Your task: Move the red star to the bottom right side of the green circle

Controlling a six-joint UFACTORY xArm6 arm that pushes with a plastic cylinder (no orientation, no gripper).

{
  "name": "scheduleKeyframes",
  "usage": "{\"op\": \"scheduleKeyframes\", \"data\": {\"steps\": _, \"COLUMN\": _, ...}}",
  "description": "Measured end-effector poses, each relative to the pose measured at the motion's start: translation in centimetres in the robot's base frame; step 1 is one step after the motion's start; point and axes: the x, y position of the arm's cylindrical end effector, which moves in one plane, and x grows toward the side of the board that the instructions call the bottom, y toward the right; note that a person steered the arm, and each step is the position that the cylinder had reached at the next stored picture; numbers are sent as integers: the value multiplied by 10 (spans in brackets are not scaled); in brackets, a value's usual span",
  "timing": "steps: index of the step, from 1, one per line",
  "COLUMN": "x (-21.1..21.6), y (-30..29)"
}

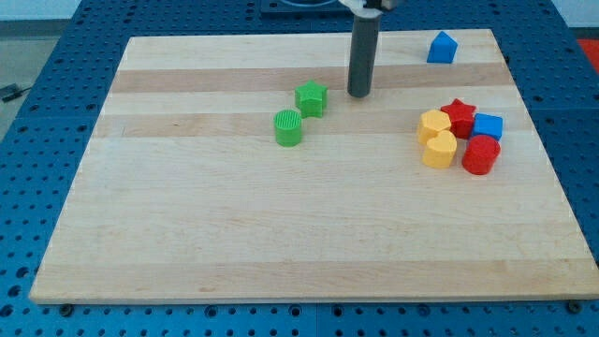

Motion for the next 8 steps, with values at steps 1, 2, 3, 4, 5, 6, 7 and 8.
{"op": "scheduleKeyframes", "data": {"steps": 1, "x": 7, "y": -31}}
{"op": "scheduleKeyframes", "data": {"steps": 2, "x": 23, "y": -65}}
{"op": "scheduleKeyframes", "data": {"steps": 3, "x": 25, "y": -77}}
{"op": "scheduleKeyframes", "data": {"steps": 4, "x": 5, "y": -28}}
{"op": "scheduleKeyframes", "data": {"steps": 5, "x": -14, "y": 65}}
{"op": "scheduleKeyframes", "data": {"steps": 6, "x": -14, "y": 181}}
{"op": "scheduleKeyframes", "data": {"steps": 7, "x": 14, "y": 278}}
{"op": "scheduleKeyframes", "data": {"steps": 8, "x": 30, "y": 281}}
